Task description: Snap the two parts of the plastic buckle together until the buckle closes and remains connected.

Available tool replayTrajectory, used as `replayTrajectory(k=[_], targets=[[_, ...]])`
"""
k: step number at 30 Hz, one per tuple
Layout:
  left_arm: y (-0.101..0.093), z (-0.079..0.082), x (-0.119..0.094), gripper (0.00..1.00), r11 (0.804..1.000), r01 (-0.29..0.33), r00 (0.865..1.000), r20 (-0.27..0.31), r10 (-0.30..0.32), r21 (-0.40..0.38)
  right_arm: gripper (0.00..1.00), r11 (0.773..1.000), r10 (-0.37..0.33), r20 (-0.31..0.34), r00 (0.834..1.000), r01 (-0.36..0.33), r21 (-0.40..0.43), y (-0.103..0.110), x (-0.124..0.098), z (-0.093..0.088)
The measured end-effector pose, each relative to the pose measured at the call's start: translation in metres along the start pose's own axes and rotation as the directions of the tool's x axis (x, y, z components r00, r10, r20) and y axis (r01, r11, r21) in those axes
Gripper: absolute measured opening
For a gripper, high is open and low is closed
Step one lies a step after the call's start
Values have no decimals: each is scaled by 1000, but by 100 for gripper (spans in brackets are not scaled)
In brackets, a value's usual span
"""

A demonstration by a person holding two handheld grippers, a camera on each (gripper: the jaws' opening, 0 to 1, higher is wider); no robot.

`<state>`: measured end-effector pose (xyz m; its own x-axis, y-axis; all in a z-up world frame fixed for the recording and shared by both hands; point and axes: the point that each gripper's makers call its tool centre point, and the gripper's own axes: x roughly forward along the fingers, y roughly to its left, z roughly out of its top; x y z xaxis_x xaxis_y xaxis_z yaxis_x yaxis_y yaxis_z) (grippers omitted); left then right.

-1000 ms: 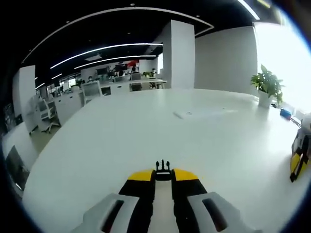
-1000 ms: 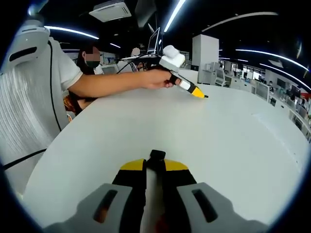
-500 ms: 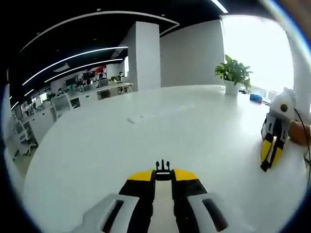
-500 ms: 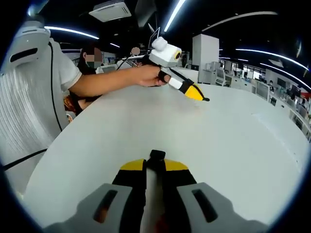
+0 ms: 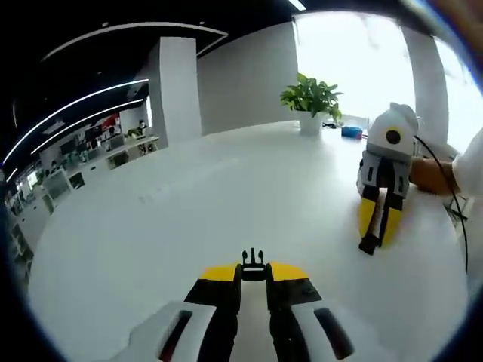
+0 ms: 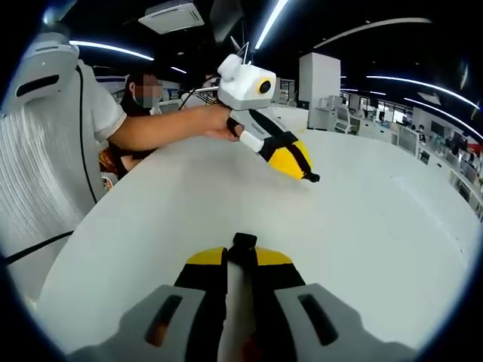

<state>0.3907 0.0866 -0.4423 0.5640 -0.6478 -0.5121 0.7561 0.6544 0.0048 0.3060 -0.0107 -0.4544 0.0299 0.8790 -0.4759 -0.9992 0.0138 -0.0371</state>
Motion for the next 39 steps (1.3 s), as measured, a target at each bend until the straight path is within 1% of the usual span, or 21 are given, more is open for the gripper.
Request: replayTrajectory(k=[5, 9, 10, 11, 12, 13, 15, 16, 17, 19, 20, 21, 23, 26, 27, 30, 32, 33, 35, 36, 39], targets=[[-10, 1, 0, 12, 998, 54, 999, -3, -54, 37, 11, 1000, 2, 0, 1000, -2, 1, 0, 0, 0], [-25, 3, -2, 12, 990, 123, 992, 1, -123, 68, 11, 1000, 4, 0, 1000, -4, -2, 1, 0, -1], [-33, 4, -3, 12, 980, 174, 985, 4, -175, 93, 11, 1000, 5, 0, 1000, -5, -2, 1, 0, -1], [-35, 5, -4, 12, 979, 176, 984, 9, -177, 104, 11, 1000, 5, 0, 1000, -5, -2, 1, 0, -1], [-38, 7, -4, 12, 972, 191, 980, 22, -196, 133, 11, 1000, 5, 0, 1000, -5, -2, 1, 0, -1], [-46, 7, -5, 12, 961, 234, 971, 18, -239, 150, 11, 1000, 6, 0, 1000, -6, -3, 1, 0, -1], [-49, 9, -6, 12, 955, 240, 968, 25, -248, 176, 11, 1000, 9, -1, 1000, -9, -3, 1, -1, -1], [-53, 8, -6, 12, 946, 263, 962, 20, -272, 191, 11, 1000, 9, -1, 1000, -9, -3, 1, -1, -1], [-63, 7, -8, 12, 930, 304, 950, 10, -313, 205, 11, 1000, 11, -2, 1000, -11, -3, 1, -1, -1], [-72, 5, -9, 12, 912, 345, 936, -10, -352, 220, 11, 1000, 16, -2, 1000, -16, -4, 2, -1, 0], [-79, 2, -10, 12, 895, 384, 921, -25, -389, 228, 11, 1000, 17, -2, 1000, -17, -4, 2, 0, 0], [-82, 1, -11, 12, 887, 398, 915, -38, -401, 233, 11, 1000, 19, -2, 1000, -19, -3, 2, 0, 0], [-89, 0, -12, 12, 871, 429, 901, -42, -432, 241, 11, 1000, 22, -2, 1000, -22, -3, 2, 0, 0], [-98, -4, -11, 12, 856, 454, 889, -60, -454, 246, 11, 1000, 24, -2, 1000, -24, -2, 2, -1, 0], [-99, -5, -11, 12, 854, 459, 887, -67, -458, 245, 11, 1000, 24, -1, 1000, -24, -2, 2, -1, 0], [-103, -12, -7, 12, 845, 471, 881, -98, -462, 252, 11, 1000, 23, 0, 1000, -23, -3, 2, 0, 0], [-105, -15, -5, 12, 842, 477, 878, -108, -465, 252, 11, 1000, 20, 2, 1000, -20, -3, 1, -1, 0], [-106, -16, -5, 12, 838, 484, 875, -114, -471, 253, 11, 1000, 18, 4, 1000, -18, -3, 1, -1, 0], [-108, -17, -4, 12, 835, 487, 873, -122, -472, 256, 11, 1000, 15, 5, 1000, -15, -1, 0, -1, 0], [-109, -19, -4, 12, 830, 494, 870, -133, -476, 259, 11, 1000, 13, 8, 1000, -13, 3, 0, -1, 1], [-110, -20, -3, 12, 826, 501, 866, -138, -482, 259, 11, 1000, 7, 8, 1000, -7, 4, -1, -1, 1]])
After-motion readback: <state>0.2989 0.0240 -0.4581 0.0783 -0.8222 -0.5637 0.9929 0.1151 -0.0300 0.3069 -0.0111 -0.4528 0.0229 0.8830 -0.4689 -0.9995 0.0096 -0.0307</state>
